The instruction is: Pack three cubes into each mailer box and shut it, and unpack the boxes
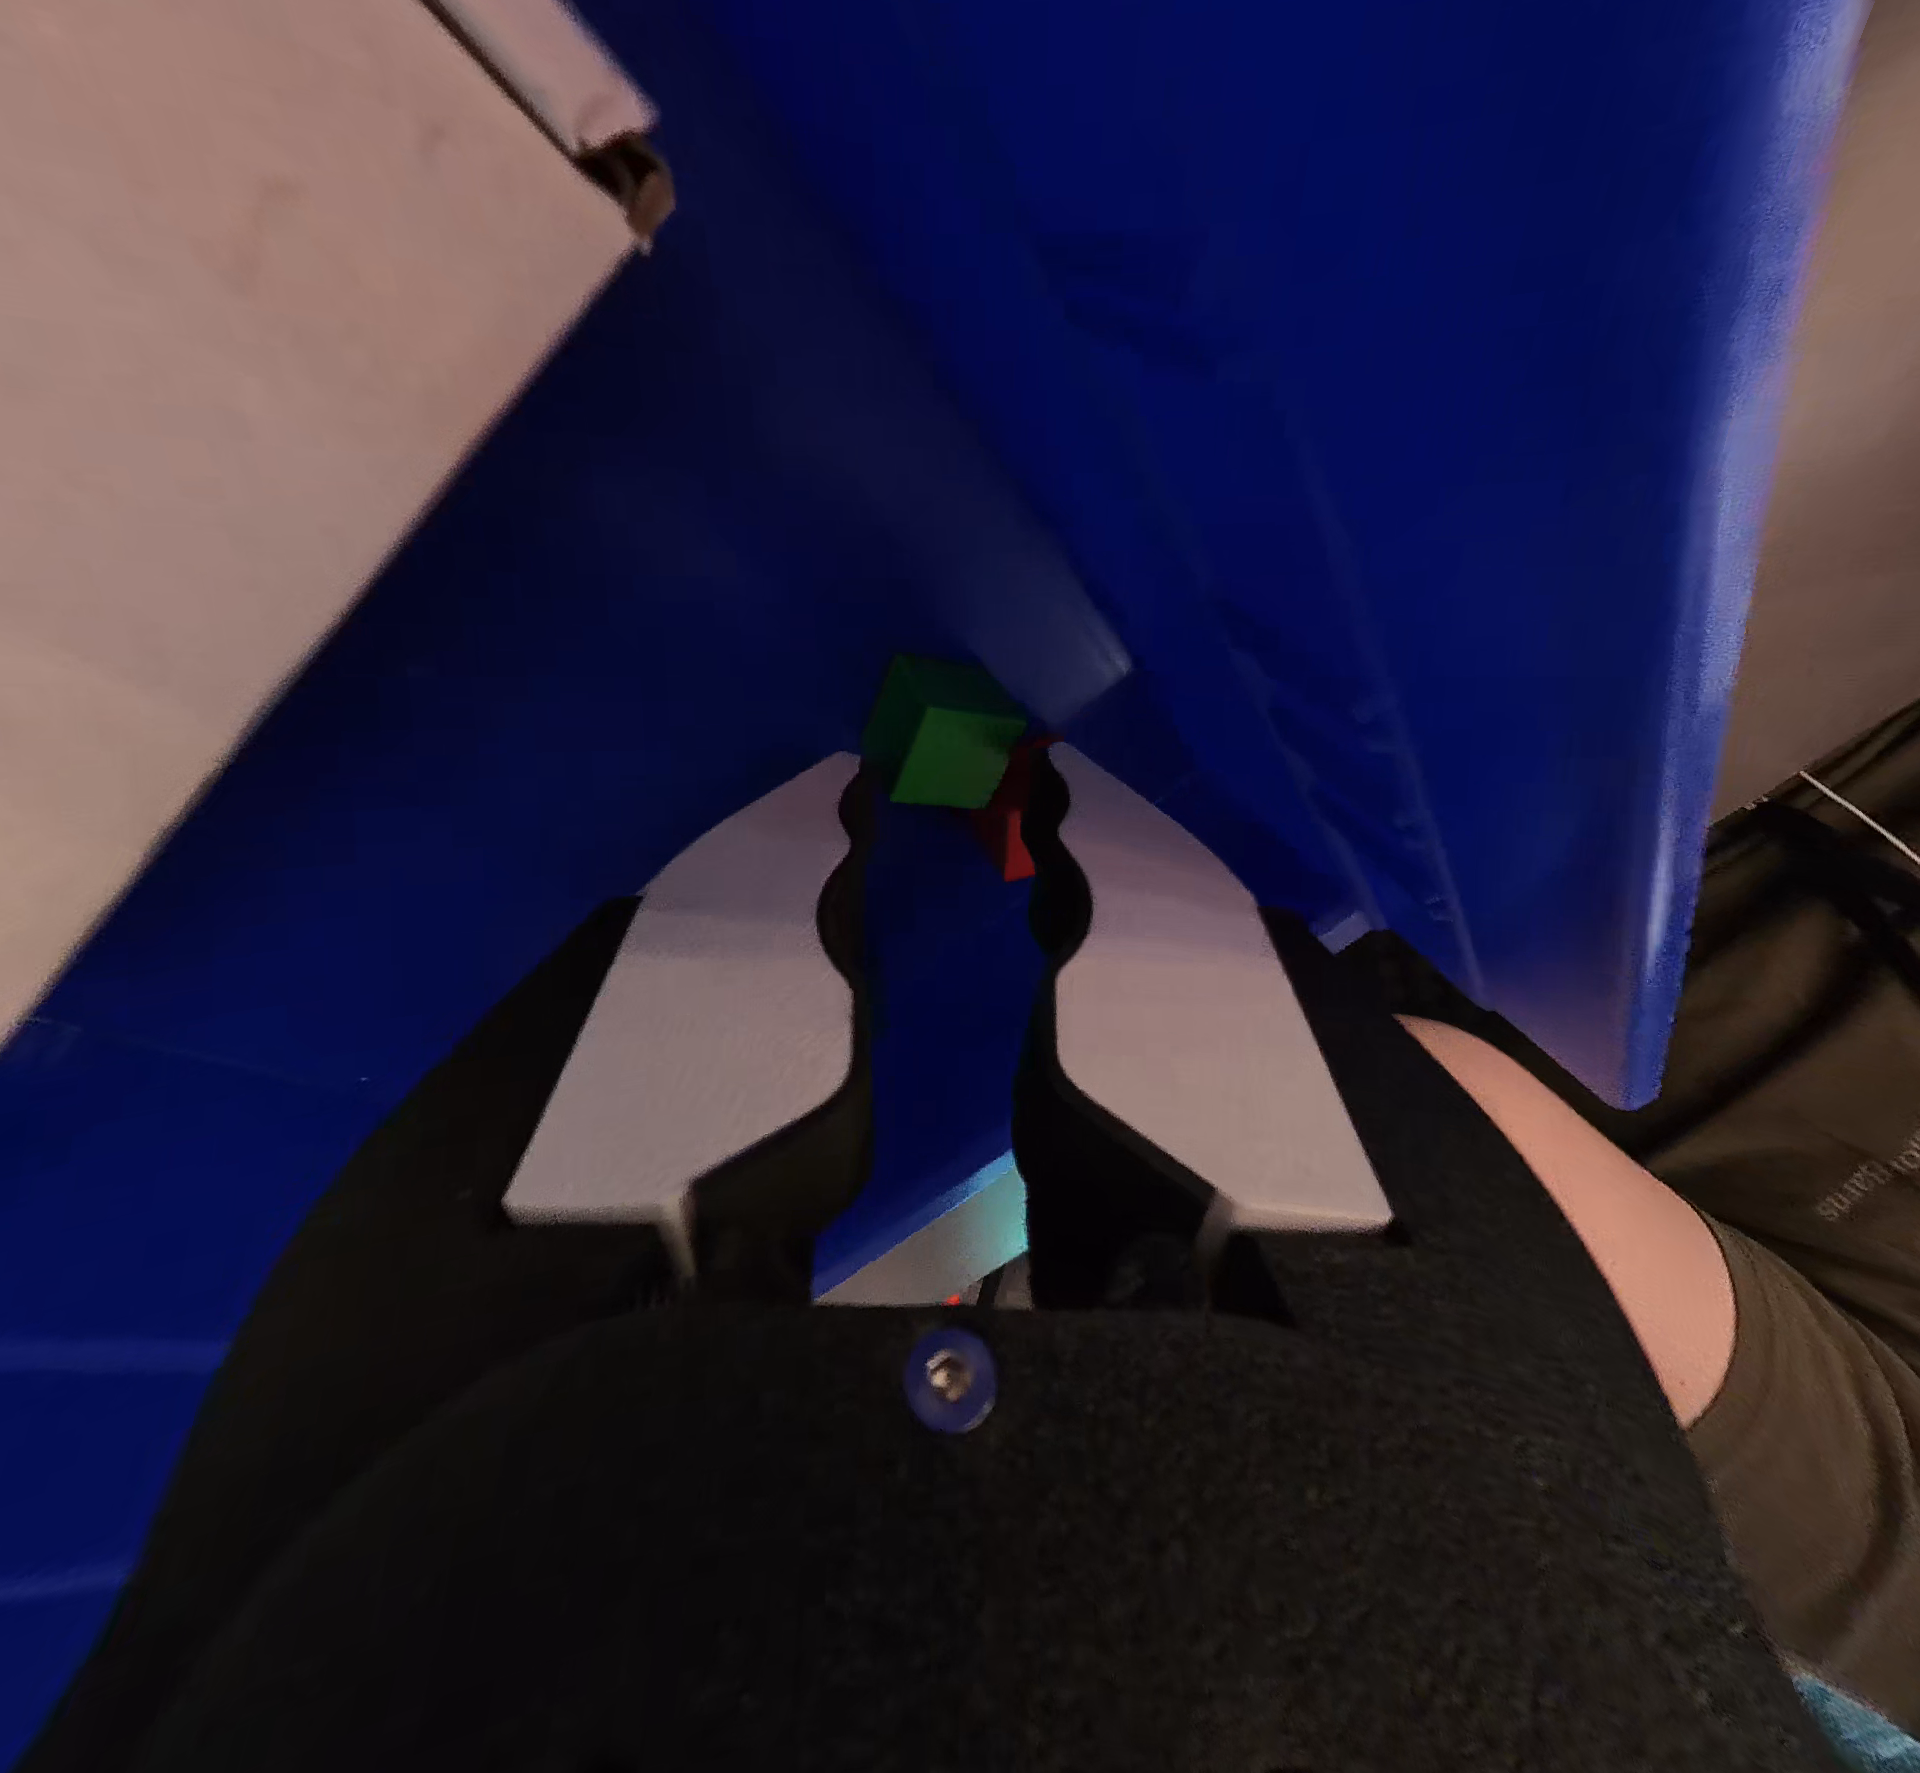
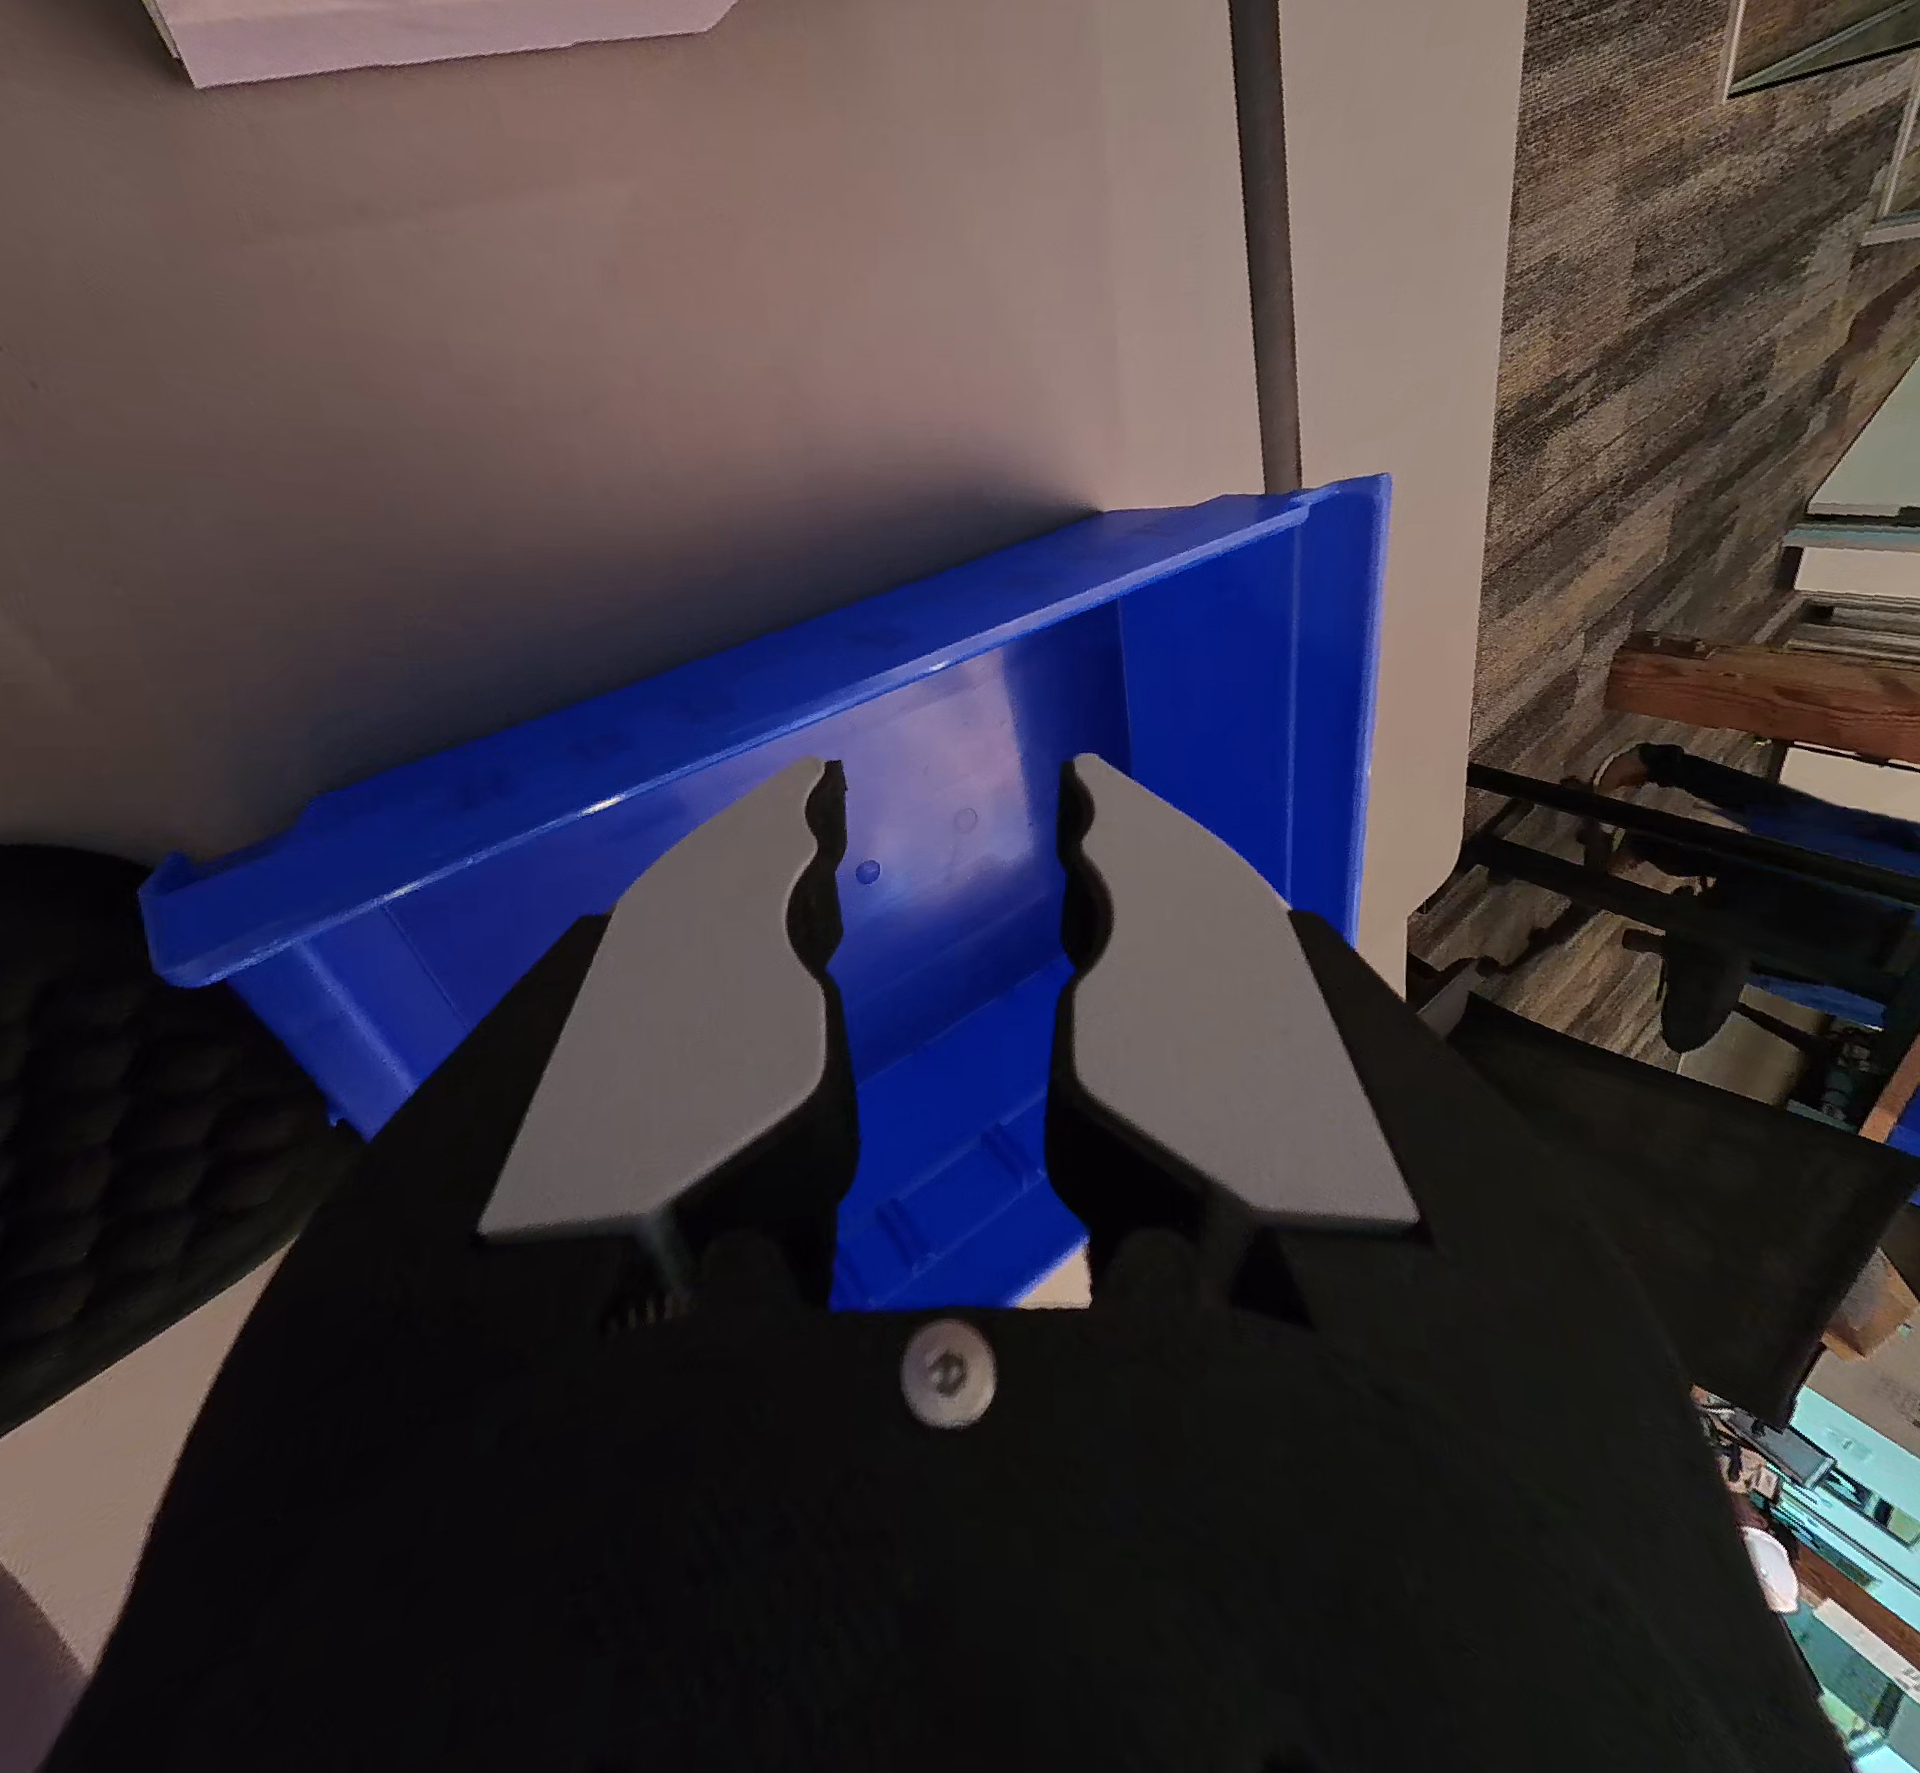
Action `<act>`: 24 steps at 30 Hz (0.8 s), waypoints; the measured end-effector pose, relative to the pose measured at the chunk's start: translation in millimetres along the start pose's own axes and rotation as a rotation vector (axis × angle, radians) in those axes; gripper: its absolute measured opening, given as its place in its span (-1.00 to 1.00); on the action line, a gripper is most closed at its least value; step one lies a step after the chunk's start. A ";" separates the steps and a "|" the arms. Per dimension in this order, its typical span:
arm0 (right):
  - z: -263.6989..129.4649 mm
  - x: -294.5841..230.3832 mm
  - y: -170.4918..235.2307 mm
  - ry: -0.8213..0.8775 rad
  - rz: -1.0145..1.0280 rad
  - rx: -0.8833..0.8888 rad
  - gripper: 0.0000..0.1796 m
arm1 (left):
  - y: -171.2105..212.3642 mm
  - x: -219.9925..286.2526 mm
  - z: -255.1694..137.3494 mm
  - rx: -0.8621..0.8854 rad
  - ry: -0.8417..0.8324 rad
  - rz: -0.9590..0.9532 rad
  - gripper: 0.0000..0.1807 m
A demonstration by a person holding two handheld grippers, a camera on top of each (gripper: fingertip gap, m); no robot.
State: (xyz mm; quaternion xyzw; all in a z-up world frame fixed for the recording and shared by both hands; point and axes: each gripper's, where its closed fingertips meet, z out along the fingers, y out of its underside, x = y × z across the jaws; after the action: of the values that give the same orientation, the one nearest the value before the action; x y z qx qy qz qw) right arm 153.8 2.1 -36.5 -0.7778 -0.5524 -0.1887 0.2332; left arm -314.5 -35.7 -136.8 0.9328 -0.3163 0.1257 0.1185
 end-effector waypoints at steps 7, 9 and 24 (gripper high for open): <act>-0.2 0.5 -0.3 0.003 -0.001 0.000 -0.55 | 1.5 0.7 3.9 -0.024 -0.002 0.013 -0.71; 0.4 0.0 0.5 -0.001 0.000 -0.004 -0.55 | 1.8 -0.1 5.2 -0.035 -0.009 0.017 -0.71; 1.1 -1.1 2.3 -0.010 0.002 -0.008 -0.56 | 8.5 -12.3 -8.2 -0.048 -0.159 0.006 -0.73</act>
State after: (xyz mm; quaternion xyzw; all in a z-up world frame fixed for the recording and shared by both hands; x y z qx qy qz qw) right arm 155.7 1.2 -38.4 -0.7802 -0.5519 -0.1868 0.2277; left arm -330.5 -32.9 -131.7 0.9357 -0.3307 0.0439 0.1148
